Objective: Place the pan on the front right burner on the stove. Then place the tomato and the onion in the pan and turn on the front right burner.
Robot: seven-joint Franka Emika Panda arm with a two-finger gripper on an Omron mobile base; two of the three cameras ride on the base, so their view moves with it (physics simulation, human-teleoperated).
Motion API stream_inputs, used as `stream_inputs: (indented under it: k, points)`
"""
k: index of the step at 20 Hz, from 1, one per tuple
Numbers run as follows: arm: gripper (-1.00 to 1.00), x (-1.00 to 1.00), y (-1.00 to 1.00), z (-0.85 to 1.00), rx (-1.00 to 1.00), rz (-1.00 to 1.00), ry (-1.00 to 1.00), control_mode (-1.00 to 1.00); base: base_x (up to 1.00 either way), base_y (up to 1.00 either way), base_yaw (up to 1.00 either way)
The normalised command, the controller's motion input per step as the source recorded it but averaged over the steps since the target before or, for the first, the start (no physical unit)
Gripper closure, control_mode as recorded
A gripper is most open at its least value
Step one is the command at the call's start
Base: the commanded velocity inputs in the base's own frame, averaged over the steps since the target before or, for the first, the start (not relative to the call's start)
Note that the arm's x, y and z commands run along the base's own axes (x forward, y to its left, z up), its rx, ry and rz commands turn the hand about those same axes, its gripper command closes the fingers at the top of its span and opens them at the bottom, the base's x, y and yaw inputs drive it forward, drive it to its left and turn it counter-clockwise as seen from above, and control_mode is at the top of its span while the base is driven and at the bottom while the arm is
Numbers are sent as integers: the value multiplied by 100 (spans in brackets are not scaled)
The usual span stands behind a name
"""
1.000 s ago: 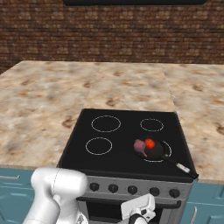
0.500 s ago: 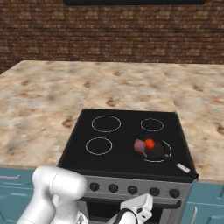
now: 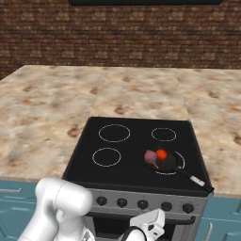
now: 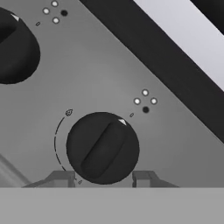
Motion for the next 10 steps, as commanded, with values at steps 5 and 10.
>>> stream_inputs:
  k: [5,10]
  points:
    - [100,-1,5,17,-67,38,-54,-100,0,0,0]
    - [100,-10,8,3,-86,43,-61,-100,0,0,0]
